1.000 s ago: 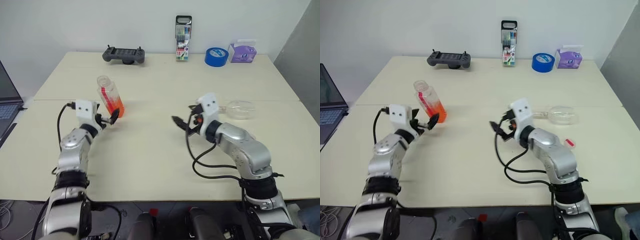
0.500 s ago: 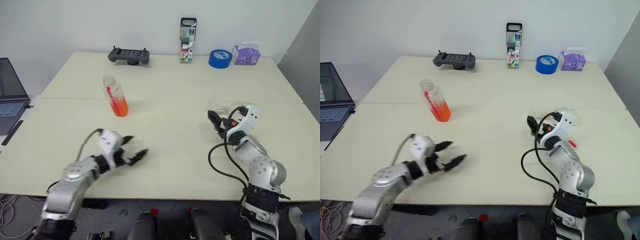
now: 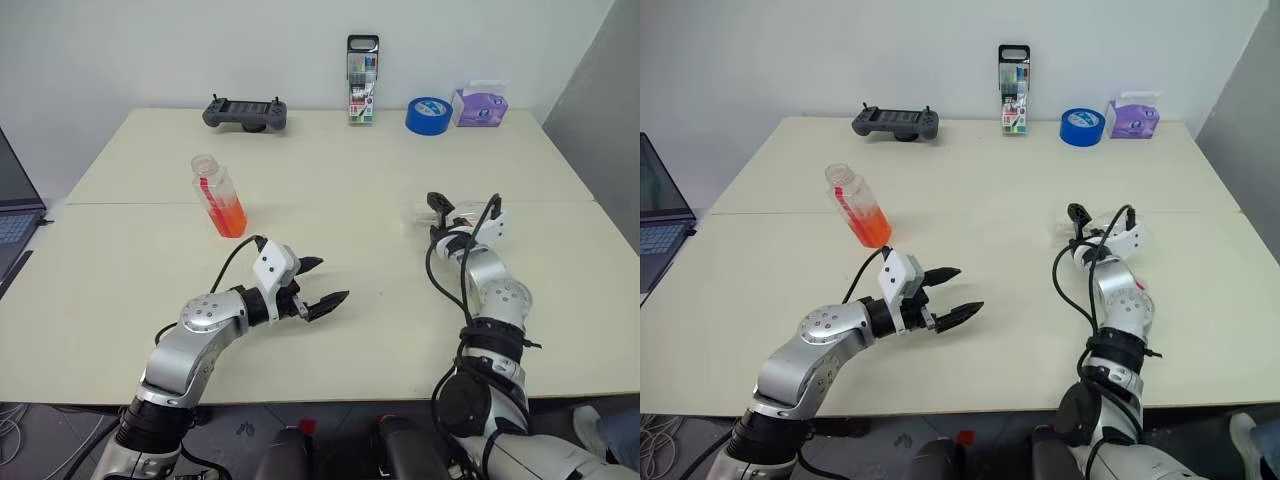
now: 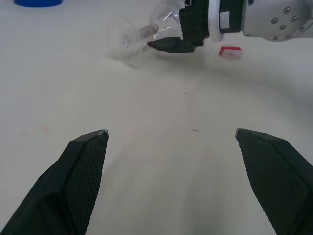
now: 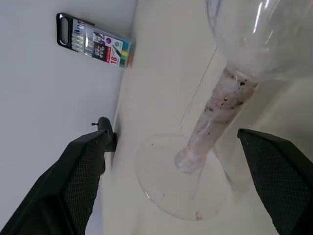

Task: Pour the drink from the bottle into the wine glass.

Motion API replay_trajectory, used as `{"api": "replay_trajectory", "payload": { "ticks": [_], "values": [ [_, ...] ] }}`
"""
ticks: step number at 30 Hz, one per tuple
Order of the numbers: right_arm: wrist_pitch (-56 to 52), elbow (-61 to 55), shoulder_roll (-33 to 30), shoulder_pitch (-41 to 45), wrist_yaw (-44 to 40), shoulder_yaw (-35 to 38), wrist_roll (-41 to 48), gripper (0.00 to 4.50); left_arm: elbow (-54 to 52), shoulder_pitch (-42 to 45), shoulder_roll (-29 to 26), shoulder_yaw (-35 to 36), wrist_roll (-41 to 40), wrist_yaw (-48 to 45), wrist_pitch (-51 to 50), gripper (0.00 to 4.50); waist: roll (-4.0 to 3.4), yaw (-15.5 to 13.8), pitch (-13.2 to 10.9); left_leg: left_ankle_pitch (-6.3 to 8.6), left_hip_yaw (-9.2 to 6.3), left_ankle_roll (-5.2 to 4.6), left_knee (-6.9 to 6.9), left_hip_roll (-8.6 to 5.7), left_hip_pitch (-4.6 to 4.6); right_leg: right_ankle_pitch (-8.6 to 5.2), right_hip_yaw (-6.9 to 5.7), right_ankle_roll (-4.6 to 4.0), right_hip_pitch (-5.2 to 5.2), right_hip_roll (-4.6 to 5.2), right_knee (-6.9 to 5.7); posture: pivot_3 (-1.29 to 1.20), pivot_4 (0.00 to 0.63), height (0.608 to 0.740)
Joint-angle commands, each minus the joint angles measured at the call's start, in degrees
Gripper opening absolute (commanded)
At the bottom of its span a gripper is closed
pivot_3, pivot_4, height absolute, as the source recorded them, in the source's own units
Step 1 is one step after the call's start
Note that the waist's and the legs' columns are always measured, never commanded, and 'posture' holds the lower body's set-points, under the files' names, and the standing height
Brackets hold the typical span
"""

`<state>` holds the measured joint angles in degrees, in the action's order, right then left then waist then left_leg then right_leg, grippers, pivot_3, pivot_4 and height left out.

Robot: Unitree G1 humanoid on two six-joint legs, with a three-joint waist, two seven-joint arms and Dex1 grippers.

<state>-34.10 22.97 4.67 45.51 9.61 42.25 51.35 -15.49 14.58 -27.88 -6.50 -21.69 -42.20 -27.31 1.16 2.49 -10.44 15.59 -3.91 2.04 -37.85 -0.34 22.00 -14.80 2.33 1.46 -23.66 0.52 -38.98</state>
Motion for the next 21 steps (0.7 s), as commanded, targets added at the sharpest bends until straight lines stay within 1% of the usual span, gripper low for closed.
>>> {"api": "replay_trajectory", "payload": {
  "ticks": [1, 4, 7, 9, 10, 13, 14, 15, 17, 18, 19, 21],
  "values": [
    [6.93, 6.86, -2.49, 3.05, -1.93, -0.26, -1.36, 4.50, -1.85, 0.90, -0.25, 0.75, 0.06, 0.02, 0.41, 4.45, -0.01, 0.05, -0.01, 0.00, 0.04, 0.00, 0.00, 0.00, 0.00, 0.00, 0.03, 0.00, 0.00, 0.01, 0.00, 0.00, 0.150, 0.740],
    [13.06, 15.53, -4.86, 5.13, -2.42, -0.67, -4.03, 4.50, -1.24, 0.90, 0.02, 1.06, 0.55, 0.96, 0.54, 4.45, 0.00, 0.14, 0.00, 0.00, 0.15, 0.00, -0.02, -0.01, -0.05, 0.00, 0.10, 0.00, 0.03, 0.01, -0.01, 0.00, 0.150, 0.740],
    [18.93, 24.38, -6.86, 7.25, -3.86, -0.54, -5.56, 3.90, 0.13, 0.71, -0.43, 1.18, 1.51, 1.05, 1.23, 4.50, 0.00, 0.08, 0.00, 0.00, 0.15, 0.00, -0.04, -0.01, -0.19, 0.00, 0.06, 0.00, 0.20, 0.01, 0.01, 0.00, 0.150, 0.740],
    [21.58, 28.33, -7.86, 8.46, -4.45, -0.70, -6.20, 3.20, 0.51, 0.84, -0.40, 1.38, 1.66, 1.04, 1.36, 4.50, 0.01, 0.07, 0.00, 0.00, 0.17, -0.01, -0.04, -0.02, -0.20, 0.00, 0.07, 0.00, 0.22, 0.01, 0.03, 0.00, 0.150, 0.740],
    [23.16, 29.68, -8.30, 8.99, -4.48, -0.82, -6.74, 2.77, 0.60, 0.91, -0.42, 1.62, 1.59, 0.99, 1.27, 4.50, 0.01, 0.06, 0.01, 0.00, 0.16, 0.00, -0.04, -0.02, -0.20, 0.00, 0.07, 0.00, 0.24, 0.01, 0.03, 0.00, 0.150, 0.740],
    [24.45, 27.66, -8.24, 9.74, -4.53, -2.82, -8.17, 1.70, 0.97, 0.76, -0.83, 2.48, 1.39, 0.80, 1.16, 4.50, 0.01, 0.04, 0.01, 0.00, 0.15, -0.01, -0.06, -0.01, -0.21, 0.00, 0.08, 0.00, 0.25, 0.01, 0.03, 0.00, 0.150, 0.740],
    [23.83, 24.88, -7.78, 9.41, -5.00, -4.94, -9.39, 1.36, 1.15, 0.59, -1.06, 2.83, 1.34, 0.70, 1.22, 4.50, 0.01, 0.01, 0.01, 0.00, 0.14, 0.00, -0.07, -0.02, -0.21, 0.00, 0.07, 0.00, 0.25, 0.01, 0.03, 0.00, 0.150, 0.740],
    [22.37, 20.00, -7.02, 8.48, -6.11, -8.63, -11.22, 0.99, 1.29, 0.24, -1.32, 3.40, 1.15, 0.63, 1.12, 4.50, -0.01, 0.00, -0.01, 0.00, 0.12, 0.00, -0.07, -0.01, -0.20, 0.00, 0.07, 0.00, 0.25, 0.01, 0.03, 0.00, 0.150, 0.740],
    [20.28, 8.44, -5.95, 5.50, -9.07, -18.17, -16.56, 0.41, 1.45, -0.67, -1.91, 4.76, 0.72, 0.58, 0.93, 4.50, -0.09, 0.01, -0.05, 0.00, 0.11, 0.00, -0.03, -0.01, -0.13, 0.00, 0.09, 0.01, 0.16, 0.03, 0.03, 0.00, 0.150, 0.740],
    [20.18, 1.52, -5.73, 3.39, -11.43, -24.96, -20.51, 0.28, 1.42, -1.51, -2.14, 6.32, -0.14, 0.62, 0.61, 4.50, -0.10, 0.00, -0.06, 0.00, 0.07, 0.00, 0.00, 0.00, -0.08, -0.01, 0.09, 0.01, 0.10, 0.03, 0.03, 0.00, 0.150, 0.740],
    [20.75, -3.80, -5.69, 1.59, -13.37, -30.87, -24.30, 0.28, 1.36, -2.35, -2.25, 8.05, -1.13, 0.70, 0.30, 4.50, -0.11, 0.07, -0.06, 0.00, -0.05, 0.00, 0.02, 0.02, 0.01, -0.01, 0.09, 0.01, 0.02, 0.03, 0.04, 0.00, 0.150, 0.740],
    [22.39, -9.99, -5.51, -1.10, -16.50, -40.77, -31.25, 0.28, 0.71, -4.19, -2.38, 12.24, -4.33, 0.53, -0.94, 4.50, -0.12, 0.64, -0.07, 0.00, -0.13, 0.01, 0.03, 0.05, 0.32, -0.01, 0.13, 0.02, -0.41, 0.11, -0.07, 0.00, 0.150, 0.740]
  ]
}}
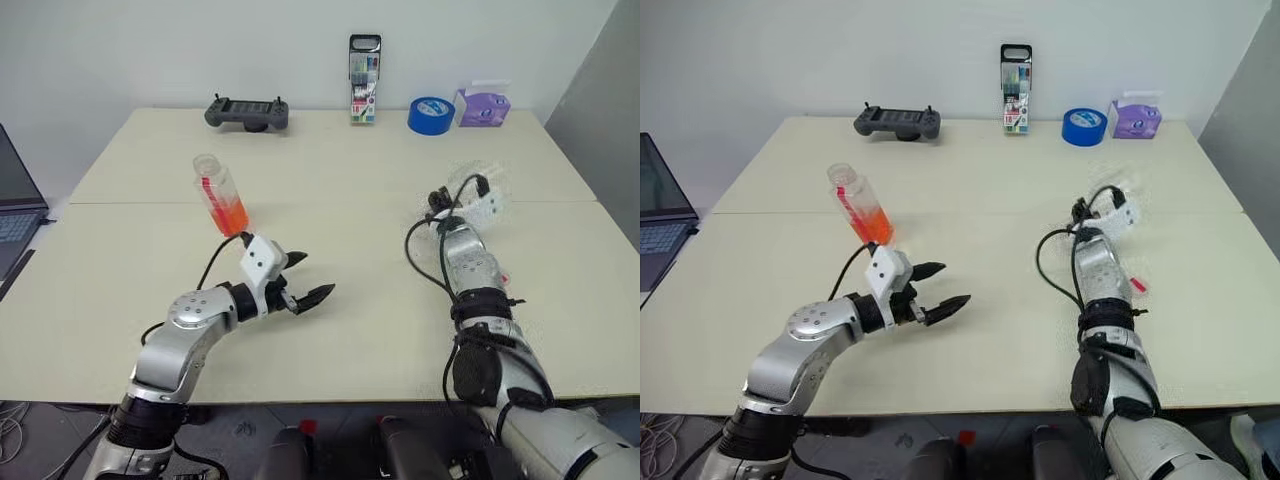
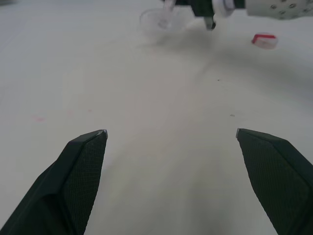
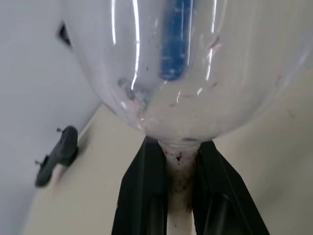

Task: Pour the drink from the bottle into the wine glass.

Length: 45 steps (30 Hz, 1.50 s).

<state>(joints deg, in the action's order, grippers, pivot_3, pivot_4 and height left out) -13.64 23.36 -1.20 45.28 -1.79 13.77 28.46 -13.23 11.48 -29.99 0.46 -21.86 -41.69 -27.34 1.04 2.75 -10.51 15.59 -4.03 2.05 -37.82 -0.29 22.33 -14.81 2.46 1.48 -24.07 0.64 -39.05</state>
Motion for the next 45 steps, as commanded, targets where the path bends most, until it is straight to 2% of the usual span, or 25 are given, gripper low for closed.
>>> {"api": "replay_trajectory", "payload": {
  "ticks": [1, 6, 10, 16, 29, 36, 41, 45],
  "values": [
    [3.10, -11.16, 0.69, -1.70, -5.74, -15.37, -11.13, 0.28, -1.98, -1.73, -0.01, 7.37, -6.09, 0.27, -1.78, 4.50, 0.00, 0.74, 0.00, -0.01, 0.00, 0.01, -0.03, 0.04, 0.16, 0.01, 0.00, -0.01, -0.17, 0.10, -0.04, 0.00, 0.150, 0.740],
    [19.09, -1.96, 5.13, -3.32, -7.67, -25.65, -23.23, 0.28, -6.32, -7.63, -3.50, 14.24, -11.44, -0.74, -6.07, 4.50, 0.00, 0.95, 0.00, -0.01, -0.26, 0.02, 0.00, 0.19, 0.07, 0.03, -0.09, -0.05, -0.08, 0.00, -0.04, 0.00, 0.150, 0.740],
    [29.28, 7.93, 7.74, -3.16, -6.73, -25.80, -26.08, 0.28, -10.08, -10.87, -5.15, 17.07, -14.83, -0.16, -8.77, 4.50, 0.03, -0.22, -0.03, -0.04, -0.32, 0.09, -0.06, 0.00, 0.16, 0.03, -0.13, -0.06, -0.04, 0.16, 0.05, 0.00, 0.150, 0.740],
    [41.10, 21.13, 9.30, -2.77, -4.66, -24.81, -29.50, 0.28, -13.61, -10.77, -6.15, 18.66, -17.85, 1.94, -11.52, 4.50, 0.18, -0.78, 0.04, -0.06, -0.18, 0.13, -0.14, -0.22, 0.12, 0.04, -0.16, -0.06, 0.04, 0.37, 0.09, 0.00, 0.150, 0.740],
    [45.88, 28.27, 10.61, -7.31, -6.91, -23.06, -29.97, 0.28, -13.85, -8.76, -6.52, 17.89, -18.20, 5.46, -11.61, 4.50, 0.18, -0.30, 0.04, -0.07, -0.28, 0.14, -0.04, -0.05, 0.05, 0.04, -0.14, -0.07, 0.04, 0.20, 0.03, 0.00, 0.150, 0.740],
    [43.74, 28.08, 9.63, -9.26, -9.06, -23.83, -30.45, 0.28, -12.00, -7.21, -6.83, 16.89, -16.97, 5.21, -11.04, 4.50, 0.20, -0.28, 0.07, -0.07, -0.26, 0.14, -0.04, -0.05, -0.04, 0.04, -0.14, -0.07, 0.11, 0.20, 0.04, 0.00, 0.150, 0.740],
    [41.47, 26.85, 9.44, -9.74, -10.32, -24.28, -30.96, 0.28, -10.97, -6.72, -7.00, 16.63, -16.09, 4.95, -10.56, 4.50, 0.20, -0.21, 0.07, -0.04, -0.28, 0.14, 0.03, -0.03, -0.56, -0.01, -0.14, -0.11, 0.59, 0.18, 0.12, 0.00, 0.150, 0.740],
    [39.27, 25.73, 9.22, -9.16, -9.85, -23.78, -31.16, 1.57, -10.33, -6.14, -6.70, 16.31, -15.13, 5.19, -10.30, 4.50, 0.19, -0.05, 0.06, -0.04, -0.30, 0.14, 0.04, -0.03, -0.57, -0.01, -0.13, -0.11, 0.61, 0.17, 0.12, 0.00, 0.150, 0.740]
  ]
}}
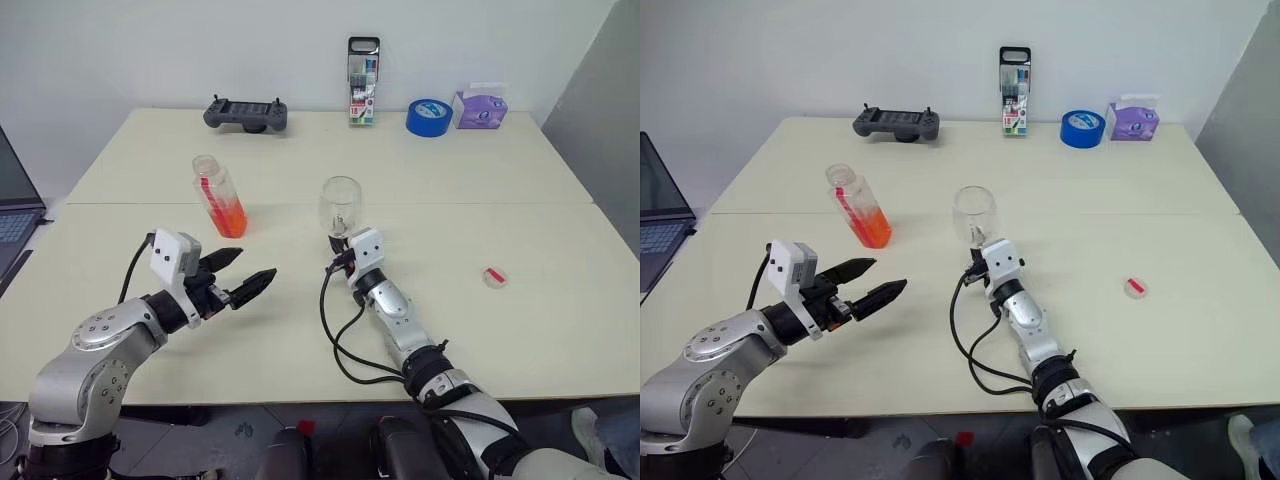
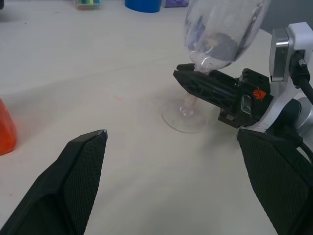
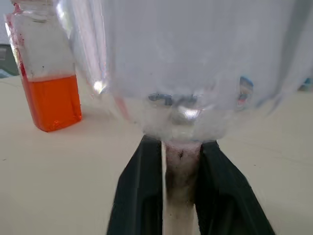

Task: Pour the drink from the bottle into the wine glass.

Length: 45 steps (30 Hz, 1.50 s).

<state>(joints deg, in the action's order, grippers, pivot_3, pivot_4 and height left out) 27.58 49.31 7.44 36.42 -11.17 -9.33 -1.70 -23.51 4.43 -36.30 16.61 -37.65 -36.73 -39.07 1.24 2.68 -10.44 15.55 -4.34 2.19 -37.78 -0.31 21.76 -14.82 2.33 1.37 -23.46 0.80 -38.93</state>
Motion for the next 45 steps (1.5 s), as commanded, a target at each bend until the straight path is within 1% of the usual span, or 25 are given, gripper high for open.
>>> {"api": "replay_trajectory", "payload": {
  "ticks": [1, 3, 4, 8, 9, 11, 14, 17, 21, 23, 25, 28, 29, 31, 32, 34, 36, 39, 41, 45],
  "values": [
    [-2.47, -0.49, 0.49, -0.07, -0.36, -0.58, -1.16, 1.92, 0.11, 1.03, -0.35, 0.07, 0.83, 0.23, 1.52, 4.50, -0.02, 0.04, -0.02, 0.00, 0.01, 0.00, 0.00, 0.00, 0.00, 0.00, 0.00, 0.00, 0.00, 0.00, 0.00, 0.00, 0.150, 0.740],
    [-3.49, -1.13, 0.41, 0.33, -0.36, -0.16, -1.10, 2.55, 0.58, 1.24, -0.20, -0.18, 1.18, 0.22, 1.84, 4.50, 0.00, 0.08, -0.01, 0.00, 0.01, 0.00, -0.01, 0.00, 0.00, 0.00, 0.00, 0.00, -0.01, 0.00, -0.01, 0.00, 0.150, 0.740],
    [-3.83, -1.58, 0.34, 0.39, -0.51, -0.02, -1.07, 2.96, 0.82, 1.33, -0.10, -0.32, 1.35, 0.22, 2.03, 4.50, 0.00, 0.08, -0.01, 0.00, -0.02, 0.00, -0.01, -0.01, 0.02, 0.00, -0.01, 0.00, -0.01, 0.00, -0.01, 0.00, 0.150, 0.740],
    [-5.17, -4.22, -0.09, -0.37, -1.42, 0.04, -0.96, 4.38, 1.65, 1.34, 0.24, -0.72, 1.93, 0.06, 2.69, 4.50, -0.01, 0.12, -0.01, 0.00, -0.02, 0.00, -0.01, 0.00, 0.01, 0.00, 0.00, 0.00, -0.01, 0.00, -0.01, 0.00, 0.150, 0.740],
    [-5.95, -5.93, -0.42, -1.02, -2.13, -0.14, -0.85, 4.48, 2.12, 1.27, 0.28, -0.80, 2.17, -0.10, 2.97, 4.50, -0.01, 0.11, -0.01, 0.00, -0.02, 0.00, -0.01, 0.00, 0.02, 0.00, 0.00, 0.00, -0.01, 0.00, -0.01, 0.00, 0.150, 0.740],
    [-7.76, -9.83, -0.99, -2.62, -3.71, -0.49, -0.48, 4.48, 2.93, 1.06, 0.31, -0.83, 2.61, -0.26, 3.54, 4.50, -0.01, 0.09, -0.01, 0.00, -0.03, 0.00, -0.01, -0.01, 0.04, 0.00, -0.01, 0.00, -0.01, 0.01, -0.01, 0.00, 0.150, 0.740],
    [-13.72, -19.51, -2.85, -6.97, -8.49, -1.80, 0.97, 4.48, 5.19, 0.91, 1.08, -0.80, 5.60, 1.16, 6.73, 4.50, -0.02, -0.01, -0.02, 0.00, -0.04, 0.00, -0.01, -0.01, 0.05, 0.00, -0.02, 0.01, -0.02, 0.02, 0.00, 0.00, 0.150, 0.740],
    [-22.01, -32.94, -6.44, -12.98, -13.12, -3.00, 2.99, 4.48, 8.87, 2.02, 3.71, -0.78, 9.31, 4.51, 11.24, 4.50, -0.02, -0.19, -0.02, 0.00, -0.04, 0.00, -0.02, -0.02, 0.06, -0.01, -0.01, 0.01, -0.01, 0.04, 0.01, 0.00, 0.150, 0.740],
    [-34.09, -48.78, -11.85, -18.73, -14.86, -2.01, 4.88, 4.48, 12.13, 3.06, 6.70, -1.41, 12.86, 7.48, 15.55, 4.50, -0.03, -0.80, -0.03, 0.00, -0.05, 0.00, -0.05, -0.03, 0.10, -0.01, -0.02, 0.01, -0.02, 0.07, 0.01, 0.00, 0.150, 0.740],
    [-41.48, -56.50, -16.02, -21.18, -16.18, -0.61, 6.32, 4.48, 13.71, 3.51, 7.87, -1.67, 14.73, 8.82, 17.83, 4.50, -0.02, -0.90, -0.02, 0.00, -0.05, 0.01, -0.06, -0.03, 0.10, -0.01, -0.03, 0.02, -0.02, 0.09, 0.02, 0.00, 0.150, 0.740],
    [-48.01, -64.62, -22.15, -23.77, -20.52, 0.67, 9.61, 4.48, 15.54, 4.18, 8.38, -1.70, 17.82, 10.70, 21.54, 4.50, 0.00, -0.98, -0.01, 0.00, -0.04, 0.01, -0.06, -0.07, 0.11, -0.01, -0.03, 0.03, -0.01, 0.12, 0.05, 0.00, 0.150, 0.740],
    [-60.10, -77.22, -31.30, -24.32, -24.98, 8.03, 19.32, 4.48, 17.25, 6.53, 9.25, -0.76, 19.61, 13.94, 23.54, 4.50, 0.01, -1.11, -0.05, 0.00, -0.06, 0.00, -0.08, -0.11, 0.16, -0.02, -0.08, 0.04, 0.01, 0.17, 0.11, 0.00, 0.150, 0.740],
    [-64.84, -80.32, -34.33, -22.91, -25.78, 11.30, 22.97, 4.48, 17.73, 7.28, 9.39, -0.56, 20.17, 14.93, 24.01, 4.50, -0.01, -1.11, -0.10, 0.00, -0.08, 0.00, -0.09, -0.12, 0.18, -0.02, -0.09, 0.04, 0.01, 0.17, 0.12, 0.00, 0.150, 0.740],
    [-76.69, -83.99, -41.74, -15.99, -27.41, 19.23, 33.53, 4.48, 18.98, 8.94, 9.60, 0.17, 21.70, 18.09, 23.97, 4.50, -0.01, -1.08, -0.13, 0.00, -0.04, 0.00, -0.13, -0.13, 0.20, -0.03, -0.10, 0.07, 0.02, 0.17, 0.14, 0.00, 0.150, 0.740],
    [-82.54, -83.74, -45.50, -10.90, -28.38, 23.07, 39.86, 4.48, 19.52, 9.82, 9.94, 0.83, 21.76, 19.53, 23.64, 4.50, -0.04, -0.89, -0.19, 0.00, -0.06, -0.01, -0.14, -0.13, 0.18, -0.04, -0.15, 0.09, 0.06, 0.17, 0.16, 0.00, 0.150, 0.740],
    [-90.07, -81.76, -51.12, -3.18, -30.17, 27.56, 48.81, 4.48, 19.99, 10.81, 10.50, 1.33, 21.86, 20.97, 23.58, 4.50, -0.05, -0.84, -0.19, 0.01, 0.03, -0.02, -0.07, -0.12, 0.14, -0.03, -0.18, 0.08, 0.04, 0.14, 0.15, 0.00, 0.150, 0.740],
    [-92.44, -79.41, -56.01, 2.74, -32.76, 27.67, 51.96, 4.48, 20.39, 11.42, 10.57, 0.66, 21.97, 20.71, 23.78, 4.50, 0.03, -0.97, -0.15, 0.02, -0.03, -0.05, -0.02, -0.09, 0.15, -0.01, -0.21, 0.05, 0.09, 0.09, 0.17, 0.00, 0.150, 0.740],
    [-93.40, -76.93, -59.39, 9.40, -35.09, 25.19, 54.47, 4.48, 22.07, 13.15, 10.76, -0.23, 21.95, 20.20, 23.95, 4.50, 0.05, -1.00, -0.14, 0.11, -0.06, -0.19, 0.03, -0.02, 0.22, -0.03, -0.41, 0.05, 0.14, -0.03, 0.37, 0.00, 0.150, 0.740],
    [-93.39, -75.15, -59.70, 12.59, -35.32, 22.89, 54.53, 4.48, 23.37, 14.40, 10.72, -0.68, 22.10, 19.56, 24.29, 4.50, 0.06, -1.03, -0.14, 0.11, -0.05, -0.19, 0.01, -0.01, 0.28, -0.03, -0.39, 0.05, 0.13, 0.04, 0.40, 0.00, 0.150, 0.740],
    [-93.50, -72.04, -57.19, 18.02, -34.80, 20.24, 55.97, 4.48, 27.99, 17.23, 10.11, -1.40, 23.55, 18.27, 27.09, 4.50, 0.07, -1.03, -0.15, 0.10, 0.05, -0.19, -0.12, -0.14, 0.25, -0.02, -0.26, 0.06, 0.13, 0.17, 0.39, 0.00, 0.150, 0.740]
  ]
}}
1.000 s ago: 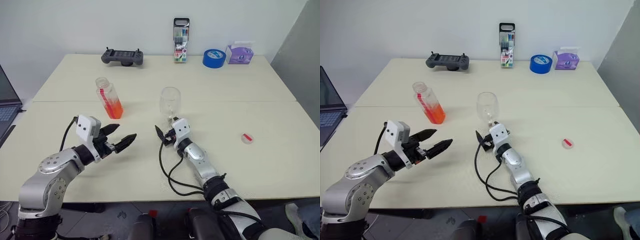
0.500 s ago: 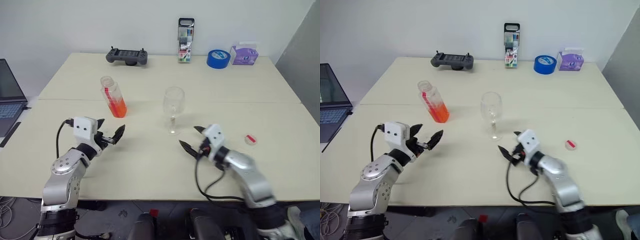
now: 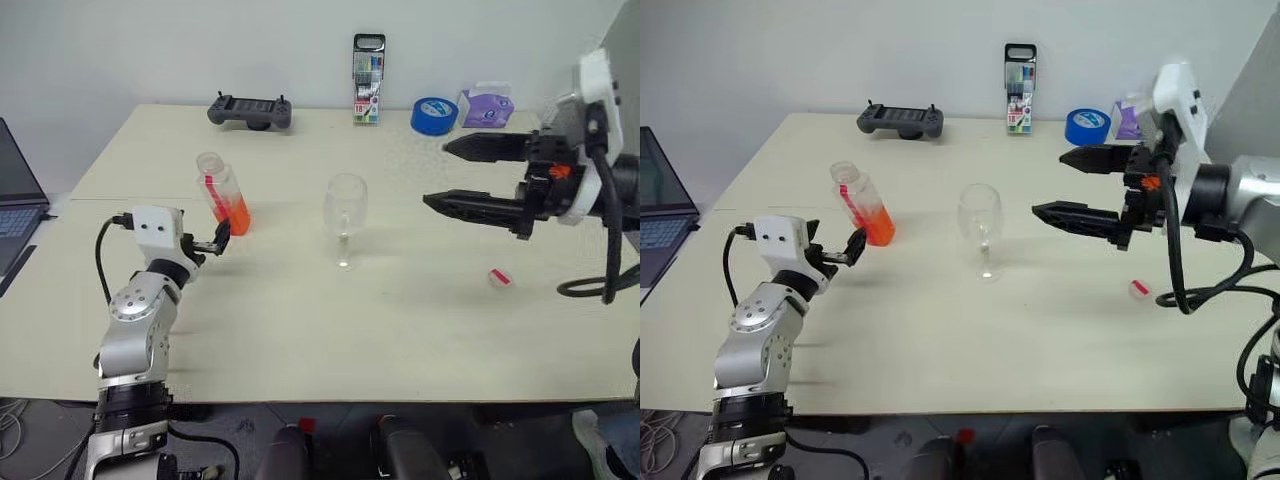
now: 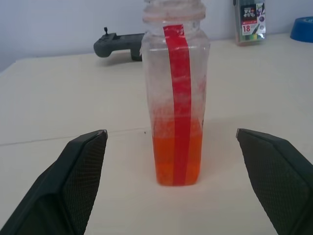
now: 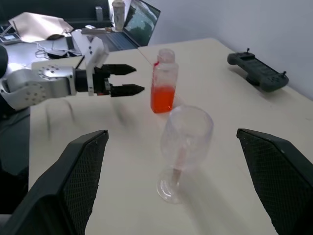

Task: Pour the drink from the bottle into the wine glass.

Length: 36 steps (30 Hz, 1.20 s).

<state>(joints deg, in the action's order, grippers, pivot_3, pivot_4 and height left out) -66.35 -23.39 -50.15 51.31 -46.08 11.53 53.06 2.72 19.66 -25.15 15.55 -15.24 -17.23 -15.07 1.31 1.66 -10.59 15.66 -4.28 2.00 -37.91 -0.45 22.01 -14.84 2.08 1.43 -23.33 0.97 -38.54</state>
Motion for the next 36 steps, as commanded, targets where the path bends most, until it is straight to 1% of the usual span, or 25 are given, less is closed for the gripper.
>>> {"api": "replay_trajectory", "payload": {
  "ticks": [1, 4, 9, 15, 24, 26, 28, 33, 34, 36],
  "values": [
    [0.74, 0.95, 0.88, 3.84, 0.25, -1.21, 1.03, 4.48, 3.01, 2.68, -1.09, -0.55, 1.21, -1.85, 3.72, 4.50, 0.01, -0.01, 0.01, 0.00, 0.01, 0.00, -0.03, -0.03, 0.00, 0.01, 0.01, 0.01, 0.00, 0.02, 0.01, 0.00, 0.150, 0.740],
    [0.82, 1.45, 2.36, 5.04, 0.39, -1.74, 1.85, 4.48, 7.17, 5.23, -1.05, -0.78, 1.08, -3.48, 5.44, 4.50, 0.01, -0.05, 0.01, 0.00, 0.03, 0.00, -0.03, -0.05, 0.01, 0.02, 0.03, 0.03, 0.00, 0.06, 0.05, 0.00, 0.150, 0.740],
    [0.19, 0.74, 2.21, 5.10, 0.38, -2.72, 2.41, 4.48, 13.39, 9.45, -1.44, -1.50, 1.86, -5.54, 8.50, 4.50, 0.01, -0.15, 0.00, 0.00, -0.09, 0.00, 0.00, -0.04, 0.12, 0.02, 0.00, 0.03, -0.08, 0.08, 0.02, 0.00, 0.150, 0.740],
    [-1.45, -1.14, 2.88, 4.61, 2.28, -2.54, 5.08, 4.48, 23.69, 17.16, -1.16, -2.62, 4.00, -6.06, 13.46, 4.50, 0.01, -0.19, 0.00, 0.00, -0.14, 0.00, 0.00, -0.03, 0.18, 0.02, -0.05, 0.04, -0.14, 0.08, -0.01, 0.00, 0.150, 0.740],
    [-2.47, -3.42, 2.74, 3.11, 5.33, -2.31, 7.66, 4.48, 38.01, 25.04, -0.17, -3.98, 5.98, -6.59, 20.70, 4.50, 0.01, -0.15, 0.00, 0.00, -0.13, 0.00, 0.00, -0.04, 0.24, 0.03, -0.13, 0.04, -0.20, 0.08, -0.02, 0.00, 0.150, 0.740],
    [-2.58, -3.85, 2.49, 2.77, 5.90, -2.11, 8.18, 4.50, 39.34, 25.56, 0.13, -3.99, 5.90, -6.94, 22.14, 4.11, 0.01, -0.14, 0.00, 0.00, -0.13, 0.00, -0.01, -0.04, 0.29, 0.03, -0.13, 0.04, -0.24, 0.08, -0.03, 0.00, 0.150, 0.740],
    [-2.57, -4.12, 2.32, 2.49, 6.32, -1.95, 8.55, 4.50, 40.00, 25.75, 0.30, -3.86, 5.74, -7.13, 23.04, 3.61, 0.01, -0.14, 0.00, 0.00, -0.12, 0.00, -0.01, -0.04, 0.31, 0.03, -0.11, 0.04, -0.25, 0.09, -0.03, 0.00, 0.150, 0.740],
    [-2.14, -4.96, 1.98, 1.29, 8.19, -1.69, 8.39, 4.50, 43.06, 26.97, -0.02, -3.66, 6.36, -6.19, 25.91, 1.98, 0.01, -0.18, 0.00, -0.01, -0.18, 0.01, -0.07, -0.04, 0.57, 0.04, -0.09, 0.04, -0.51, 0.09, -0.12, 0.00, 0.150, 0.740],
    [-2.09, -4.98, 2.17, 0.92, 9.17, -1.08, 8.51, 4.50, 43.63, 27.26, -0.26, -3.73, 6.40, -6.71, 26.47, 1.83, 0.01, -0.18, 0.00, -0.01, -0.19, 0.01, -0.08, -0.04, 0.61, 0.04, -0.10, 0.04, -0.55, 0.09, -0.15, 0.00, 0.150, 0.740],
    [-2.06, -5.04, 2.43, 0.53, 10.47, -0.41, 8.91, 4.50, 44.45, 27.66, -0.53, -3.74, 6.42, -7.53, 27.23, 1.79, 0.01, -0.18, 0.00, -0.02, -0.16, 0.01, -0.11, -0.05, 0.72, 0.04, -0.10, 0.04, -0.71, 0.09, -0.28, 0.00, 0.150, 0.740]
  ]
}}
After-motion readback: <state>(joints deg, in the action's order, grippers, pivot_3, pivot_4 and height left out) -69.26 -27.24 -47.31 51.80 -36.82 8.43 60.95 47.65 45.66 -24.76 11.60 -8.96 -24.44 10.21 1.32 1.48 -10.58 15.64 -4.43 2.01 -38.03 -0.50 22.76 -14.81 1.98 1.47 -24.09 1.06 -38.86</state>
